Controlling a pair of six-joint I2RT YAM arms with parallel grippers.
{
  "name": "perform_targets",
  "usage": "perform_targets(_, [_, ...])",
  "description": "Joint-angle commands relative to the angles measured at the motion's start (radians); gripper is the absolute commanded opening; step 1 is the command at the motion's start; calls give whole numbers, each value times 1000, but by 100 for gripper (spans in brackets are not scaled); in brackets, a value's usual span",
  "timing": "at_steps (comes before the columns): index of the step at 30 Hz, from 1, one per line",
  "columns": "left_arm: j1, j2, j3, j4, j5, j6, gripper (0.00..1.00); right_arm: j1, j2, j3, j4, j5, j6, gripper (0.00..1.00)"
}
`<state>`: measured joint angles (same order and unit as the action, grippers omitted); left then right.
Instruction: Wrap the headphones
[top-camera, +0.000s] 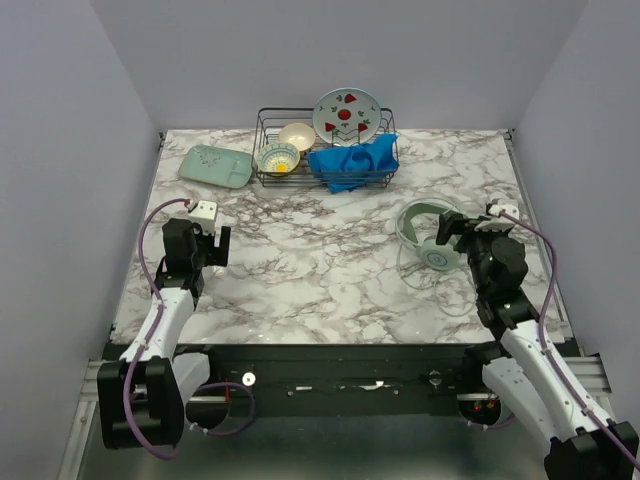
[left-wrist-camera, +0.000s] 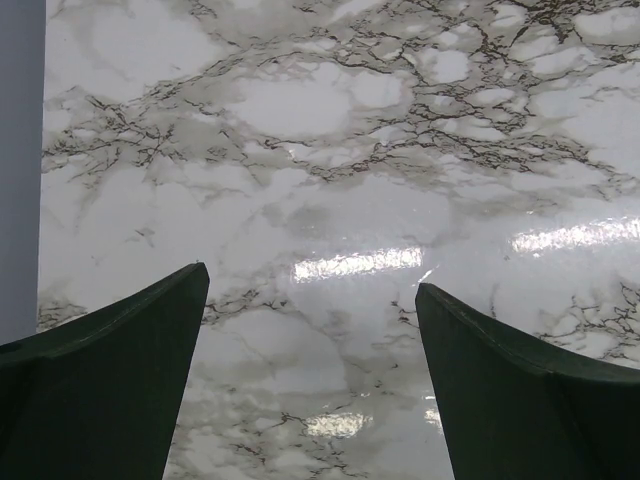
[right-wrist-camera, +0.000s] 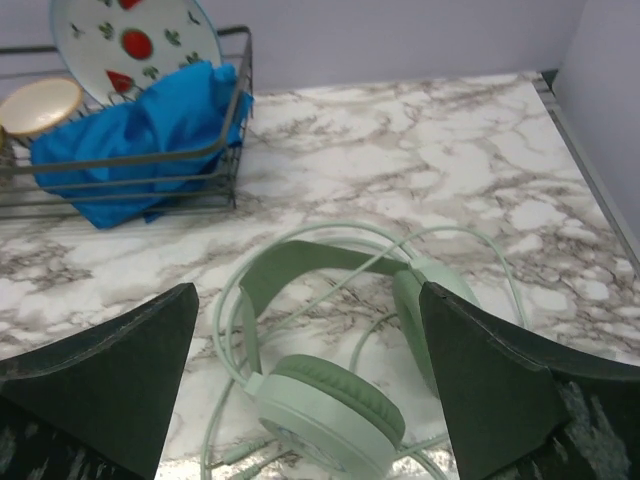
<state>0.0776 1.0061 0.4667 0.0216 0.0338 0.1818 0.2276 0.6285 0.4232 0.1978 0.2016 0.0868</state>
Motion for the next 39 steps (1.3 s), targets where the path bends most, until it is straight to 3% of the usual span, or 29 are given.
perform_targets(1, [4, 23, 44, 8, 20, -18, 99, 3, 77, 43, -60, 117, 8, 100])
perform_targets(7, [4, 127, 214, -135, 141, 45, 99, 1, 143, 118, -159, 159, -24, 100])
perform_targets(11, [2, 231, 346, -221, 296, 44, 99, 1, 186, 152, -193, 264, -79, 100])
perform_targets(18, [-25, 334, 499, -311, 367, 22, 99, -2, 416, 236, -348, 306, -171, 100])
perform_targets(22, [-25, 339, 506, -325, 368, 34, 99, -66, 565, 302, -414, 279, -199, 100])
perform_targets(26, [-27, 325, 483, -325, 371, 56, 99, -128, 663, 419, -460, 152, -197, 100])
perform_targets(35, [-25, 298, 446, -313, 356, 76, 99, -151, 731, 555, -580, 53, -243, 97])
perform_targets(39, [-27, 301, 455, -313, 357, 62, 99, -158, 778, 551, -629, 102, -246, 97])
